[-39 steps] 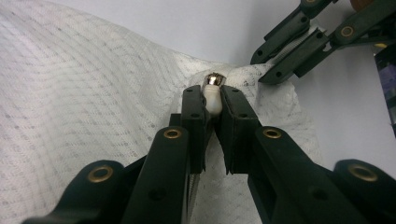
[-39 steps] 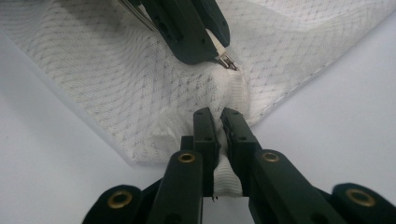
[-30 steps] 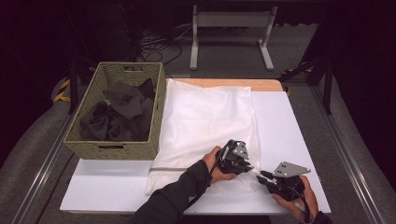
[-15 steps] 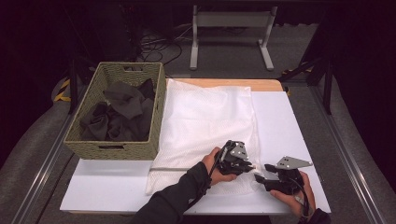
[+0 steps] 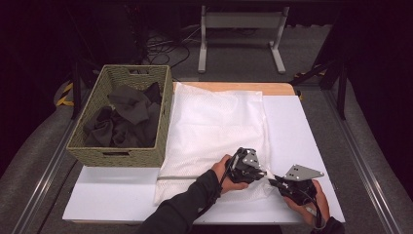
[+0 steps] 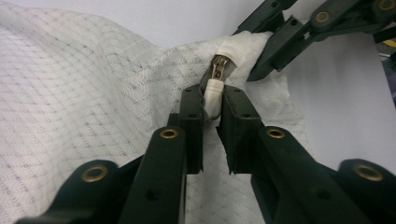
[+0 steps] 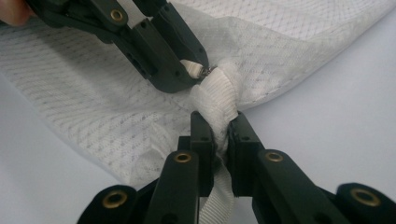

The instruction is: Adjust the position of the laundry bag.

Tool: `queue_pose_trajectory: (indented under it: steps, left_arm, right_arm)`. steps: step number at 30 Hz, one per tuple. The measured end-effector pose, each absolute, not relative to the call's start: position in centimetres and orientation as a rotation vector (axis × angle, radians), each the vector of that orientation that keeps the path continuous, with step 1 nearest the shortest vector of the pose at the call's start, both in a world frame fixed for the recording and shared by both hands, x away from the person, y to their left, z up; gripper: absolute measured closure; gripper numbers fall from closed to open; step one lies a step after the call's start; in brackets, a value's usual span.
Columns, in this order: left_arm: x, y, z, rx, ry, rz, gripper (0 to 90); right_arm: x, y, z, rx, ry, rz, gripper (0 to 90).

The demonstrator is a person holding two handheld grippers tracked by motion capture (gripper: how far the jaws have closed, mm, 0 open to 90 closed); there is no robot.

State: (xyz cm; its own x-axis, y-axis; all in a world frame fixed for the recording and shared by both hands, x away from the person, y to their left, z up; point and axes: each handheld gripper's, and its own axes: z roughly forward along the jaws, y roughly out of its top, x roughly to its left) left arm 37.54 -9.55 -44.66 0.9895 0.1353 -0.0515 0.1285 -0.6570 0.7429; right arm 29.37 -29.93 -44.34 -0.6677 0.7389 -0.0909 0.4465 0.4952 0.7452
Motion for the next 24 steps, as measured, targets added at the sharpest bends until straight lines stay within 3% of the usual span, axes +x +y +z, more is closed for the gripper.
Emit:
queue_pose_trajectory:
  steps: [2,4,24]
  left_arm:
    - [37.62,-9.72,-44.71,2.304,0.169,0.024,75.6]
    - [37.71,-9.77,-44.85,2.315,0.164,0.018,80.7]
    - [37.57,-9.93,-44.62,2.311,0.178,0.025,81.6]
  right_arm:
    - [29.35,-29.83,-44.30,0.978,2.346,0.999,83.1]
    - [29.37,-29.76,-44.35,0.976,2.347,0.990,83.2]
    - [29.32,-29.94,-44.01,0.972,2.317,0.966,85.3]
